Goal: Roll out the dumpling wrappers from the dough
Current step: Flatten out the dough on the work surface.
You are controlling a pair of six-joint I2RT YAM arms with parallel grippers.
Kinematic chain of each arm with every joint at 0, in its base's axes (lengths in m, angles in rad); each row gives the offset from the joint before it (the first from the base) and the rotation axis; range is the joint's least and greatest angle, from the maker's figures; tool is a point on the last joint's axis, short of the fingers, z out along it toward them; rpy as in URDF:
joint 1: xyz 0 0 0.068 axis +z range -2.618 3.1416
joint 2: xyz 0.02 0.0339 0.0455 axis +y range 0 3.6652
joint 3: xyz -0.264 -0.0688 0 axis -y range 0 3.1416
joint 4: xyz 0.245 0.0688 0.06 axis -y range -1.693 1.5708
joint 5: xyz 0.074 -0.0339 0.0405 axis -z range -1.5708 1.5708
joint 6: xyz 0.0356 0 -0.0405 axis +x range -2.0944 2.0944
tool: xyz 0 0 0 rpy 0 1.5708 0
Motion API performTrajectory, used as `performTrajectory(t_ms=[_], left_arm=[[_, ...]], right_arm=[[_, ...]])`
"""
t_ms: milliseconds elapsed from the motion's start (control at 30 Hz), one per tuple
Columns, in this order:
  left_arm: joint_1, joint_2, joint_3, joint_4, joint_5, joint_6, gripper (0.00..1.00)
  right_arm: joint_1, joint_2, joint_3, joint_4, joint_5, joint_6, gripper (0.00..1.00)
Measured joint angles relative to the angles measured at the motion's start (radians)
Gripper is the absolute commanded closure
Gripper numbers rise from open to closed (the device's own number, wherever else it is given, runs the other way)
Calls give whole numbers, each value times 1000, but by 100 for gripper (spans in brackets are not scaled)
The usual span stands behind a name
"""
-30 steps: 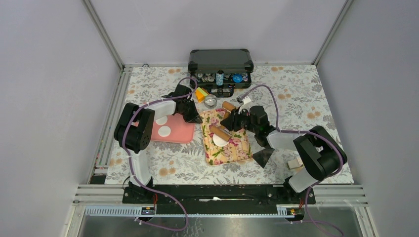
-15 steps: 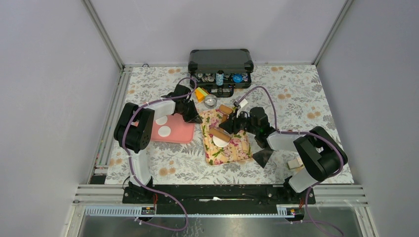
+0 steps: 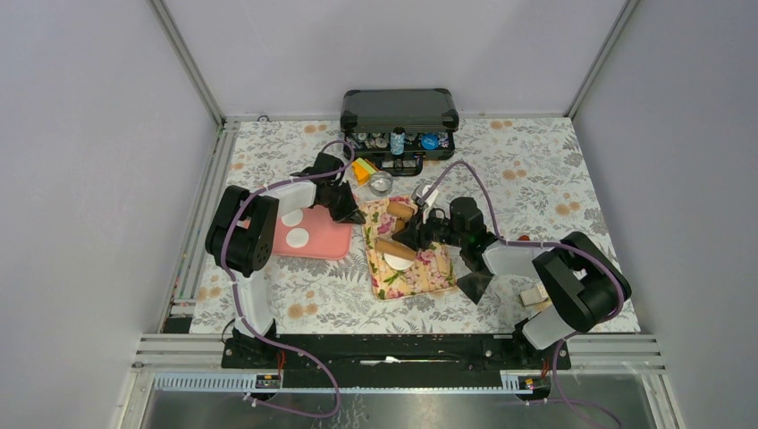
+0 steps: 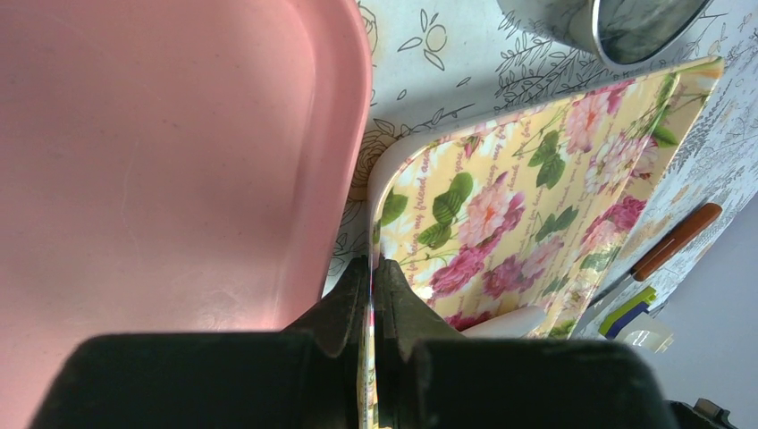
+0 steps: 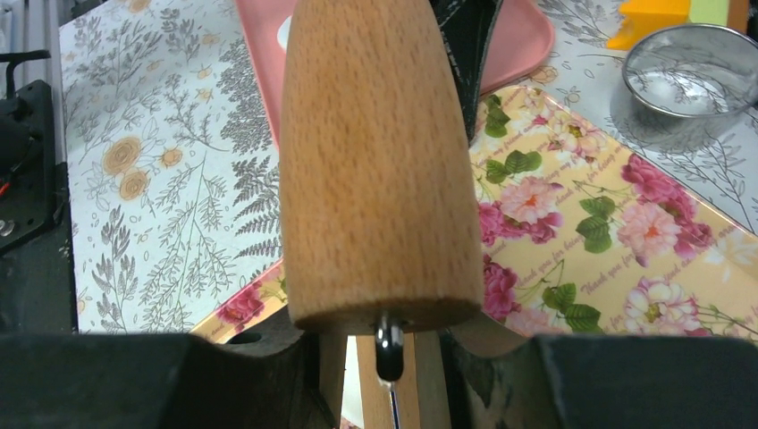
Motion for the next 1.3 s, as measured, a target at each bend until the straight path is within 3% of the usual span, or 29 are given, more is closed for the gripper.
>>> performTrajectory(t_ms=[900,1300], left_arm=[[5,0,0,-7,8,4,100],[17,0,1,-12,9,5,100]], right_arm=[[42,-69,-19,-123,-208,-333,100],[57,-84,-40,-210,-325,-363,100]])
